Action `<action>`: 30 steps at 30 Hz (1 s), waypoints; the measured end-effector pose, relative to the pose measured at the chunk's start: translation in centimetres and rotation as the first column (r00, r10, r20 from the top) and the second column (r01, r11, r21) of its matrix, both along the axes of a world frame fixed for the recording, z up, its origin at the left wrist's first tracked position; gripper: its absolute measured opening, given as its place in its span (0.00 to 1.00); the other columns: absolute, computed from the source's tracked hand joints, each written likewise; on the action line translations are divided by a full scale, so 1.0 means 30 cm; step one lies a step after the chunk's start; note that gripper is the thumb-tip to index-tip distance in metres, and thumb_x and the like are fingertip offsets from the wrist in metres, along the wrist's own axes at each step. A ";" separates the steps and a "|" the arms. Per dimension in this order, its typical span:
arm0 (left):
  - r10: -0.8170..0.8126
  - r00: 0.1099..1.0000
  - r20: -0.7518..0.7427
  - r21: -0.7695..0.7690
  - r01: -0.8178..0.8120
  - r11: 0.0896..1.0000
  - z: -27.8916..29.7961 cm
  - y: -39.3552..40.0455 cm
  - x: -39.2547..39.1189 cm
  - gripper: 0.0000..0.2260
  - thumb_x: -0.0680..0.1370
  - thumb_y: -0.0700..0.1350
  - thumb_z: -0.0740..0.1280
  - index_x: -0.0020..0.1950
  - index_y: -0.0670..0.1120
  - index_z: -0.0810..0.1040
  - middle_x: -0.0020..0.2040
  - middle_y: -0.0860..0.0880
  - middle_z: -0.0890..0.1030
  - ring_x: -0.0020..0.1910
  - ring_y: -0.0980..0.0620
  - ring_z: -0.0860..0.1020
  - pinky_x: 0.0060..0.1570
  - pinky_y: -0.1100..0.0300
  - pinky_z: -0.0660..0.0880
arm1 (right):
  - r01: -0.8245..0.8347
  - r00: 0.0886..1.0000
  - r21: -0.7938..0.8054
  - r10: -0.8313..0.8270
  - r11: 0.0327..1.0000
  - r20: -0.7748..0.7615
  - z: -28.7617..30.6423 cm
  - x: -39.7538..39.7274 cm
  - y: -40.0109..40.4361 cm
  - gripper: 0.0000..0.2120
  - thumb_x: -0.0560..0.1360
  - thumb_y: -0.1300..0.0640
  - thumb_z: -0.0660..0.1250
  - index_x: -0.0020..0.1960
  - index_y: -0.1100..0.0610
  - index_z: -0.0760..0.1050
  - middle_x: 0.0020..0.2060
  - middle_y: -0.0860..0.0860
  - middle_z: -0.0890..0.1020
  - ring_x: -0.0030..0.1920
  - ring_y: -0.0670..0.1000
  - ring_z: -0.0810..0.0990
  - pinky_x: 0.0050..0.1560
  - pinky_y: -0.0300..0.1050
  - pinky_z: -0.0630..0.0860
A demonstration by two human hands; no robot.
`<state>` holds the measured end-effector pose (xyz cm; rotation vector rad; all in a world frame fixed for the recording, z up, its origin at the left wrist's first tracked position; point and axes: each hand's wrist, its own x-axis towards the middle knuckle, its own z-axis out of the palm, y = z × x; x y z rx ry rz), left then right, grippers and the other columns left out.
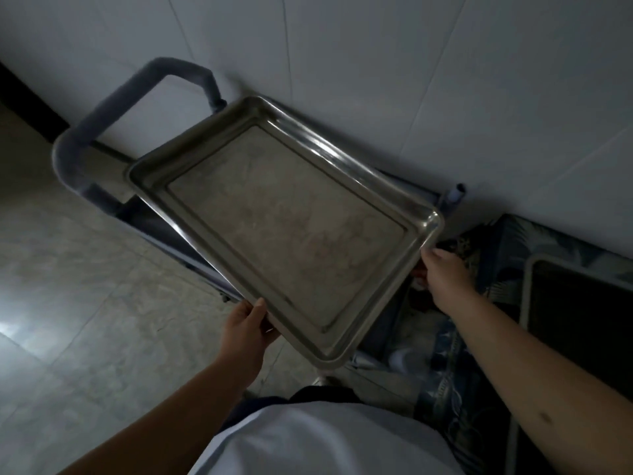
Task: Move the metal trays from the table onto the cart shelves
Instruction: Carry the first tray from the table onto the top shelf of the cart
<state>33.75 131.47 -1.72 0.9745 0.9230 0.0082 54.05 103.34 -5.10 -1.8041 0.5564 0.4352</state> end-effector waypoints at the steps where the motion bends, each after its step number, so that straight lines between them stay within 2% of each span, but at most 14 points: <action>1: -0.009 1.000 0.003 -0.008 0.009 1.000 0.001 0.001 0.005 0.10 0.85 0.42 0.60 0.54 0.40 0.79 0.47 0.42 0.87 0.47 0.45 0.86 0.41 0.57 0.83 | 0.024 1.000 0.043 -0.024 0.999 -0.002 -0.006 0.014 0.008 0.11 0.80 0.49 0.63 0.48 0.54 0.80 0.48 0.56 0.83 0.44 0.54 0.81 0.36 0.42 0.73; 4: -0.031 0.999 -0.037 -0.024 0.030 0.999 0.002 0.005 0.036 0.08 0.84 0.41 0.61 0.53 0.40 0.79 0.43 0.45 0.87 0.41 0.49 0.86 0.38 0.60 0.82 | 0.077 0.997 0.047 -0.076 0.996 -0.007 -0.022 0.076 0.029 0.09 0.79 0.52 0.64 0.41 0.53 0.78 0.44 0.55 0.83 0.40 0.52 0.80 0.34 0.41 0.72; 6: -0.074 0.990 -0.119 -0.017 0.072 0.997 0.001 -0.004 0.067 0.06 0.83 0.40 0.63 0.53 0.40 0.79 0.41 0.45 0.87 0.38 0.50 0.85 0.36 0.60 0.81 | 0.110 0.994 0.027 -0.110 0.994 0.001 -0.026 0.127 0.036 0.09 0.78 0.53 0.65 0.40 0.53 0.77 0.42 0.55 0.82 0.38 0.52 0.79 0.33 0.41 0.73; 9: -0.127 0.963 -0.237 -0.008 0.128 0.992 -0.009 -0.037 0.106 0.05 0.82 0.38 0.64 0.53 0.38 0.79 0.44 0.41 0.85 0.40 0.49 0.84 0.34 0.61 0.80 | 0.159 0.987 -0.026 -0.158 0.987 0.034 -0.014 0.183 0.038 0.10 0.77 0.55 0.66 0.37 0.54 0.76 0.39 0.56 0.81 0.33 0.50 0.77 0.33 0.43 0.74; 11: -0.125 0.955 -0.268 0.004 0.131 0.991 -0.013 -0.060 0.130 0.05 0.82 0.38 0.65 0.53 0.38 0.79 0.46 0.40 0.85 0.41 0.48 0.84 0.34 0.61 0.80 | 0.152 0.987 -0.044 -0.150 0.987 0.050 -0.004 0.186 0.042 0.11 0.77 0.56 0.65 0.36 0.52 0.76 0.40 0.55 0.81 0.34 0.50 0.78 0.36 0.44 0.76; 14: -0.146 0.947 -0.287 0.021 0.159 0.987 -0.015 -0.080 0.172 0.05 0.82 0.39 0.65 0.53 0.38 0.80 0.47 0.39 0.85 0.43 0.47 0.84 0.38 0.58 0.83 | -0.036 0.996 -0.204 0.051 0.978 0.068 0.001 0.114 0.045 0.06 0.76 0.51 0.65 0.42 0.48 0.79 0.43 0.52 0.82 0.43 0.53 0.81 0.46 0.52 0.82; 16: -0.160 0.940 -0.302 -0.002 0.167 0.986 -0.012 -0.092 0.203 0.06 0.82 0.40 0.66 0.52 0.38 0.80 0.46 0.40 0.84 0.41 0.47 0.83 0.43 0.56 0.83 | -0.197 0.976 -0.296 0.217 0.935 0.034 0.001 0.027 0.042 0.06 0.76 0.48 0.64 0.48 0.45 0.79 0.44 0.50 0.81 0.44 0.54 0.81 0.45 0.54 0.82; 18: -0.175 0.927 -0.331 0.000 0.185 0.983 -0.010 -0.105 0.236 0.07 0.81 0.41 0.69 0.49 0.38 0.79 0.42 0.41 0.83 0.36 0.49 0.82 0.39 0.57 0.83 | -0.266 0.959 -0.255 0.281 0.930 0.024 0.015 -0.040 0.043 0.06 0.77 0.49 0.63 0.46 0.40 0.77 0.42 0.48 0.81 0.41 0.51 0.81 0.37 0.49 0.81; 21: -0.194 0.917 -0.348 0.059 0.228 0.972 -0.013 -0.122 0.274 0.09 0.80 0.43 0.71 0.43 0.39 0.78 0.39 0.42 0.83 0.34 0.49 0.82 0.29 0.60 0.80 | -0.261 0.964 -0.174 0.266 0.950 0.008 0.054 -0.041 0.043 0.10 0.80 0.52 0.61 0.45 0.37 0.74 0.40 0.52 0.82 0.32 0.50 0.80 0.25 0.40 0.72; 25: -0.229 0.903 -0.364 0.064 0.270 0.961 -0.017 -0.122 0.285 0.09 0.80 0.44 0.71 0.44 0.39 0.78 0.36 0.43 0.83 0.30 0.50 0.83 0.26 0.62 0.77 | -0.258 0.966 -0.131 0.259 0.957 -0.010 0.065 -0.010 0.038 0.07 0.81 0.54 0.62 0.53 0.46 0.77 0.39 0.56 0.82 0.29 0.50 0.78 0.24 0.39 0.69; 27: -0.263 0.894 -0.362 0.042 0.298 0.954 -0.006 -0.118 0.288 0.08 0.80 0.44 0.71 0.44 0.40 0.78 0.33 0.45 0.83 0.27 0.52 0.82 0.24 0.63 0.76 | -0.246 0.968 -0.132 0.249 0.960 0.004 0.057 -0.016 0.036 0.07 0.81 0.54 0.62 0.55 0.47 0.77 0.38 0.55 0.82 0.28 0.49 0.78 0.24 0.39 0.70; 30: -0.345 0.867 -0.360 0.029 0.380 0.925 0.021 -0.101 0.289 0.08 0.80 0.44 0.70 0.46 0.39 0.77 0.34 0.43 0.81 0.25 0.52 0.81 0.24 0.63 0.75 | -0.225 0.974 -0.146 0.228 0.963 0.008 0.062 -0.026 0.045 0.08 0.81 0.53 0.62 0.58 0.49 0.76 0.40 0.54 0.82 0.31 0.51 0.80 0.28 0.41 0.73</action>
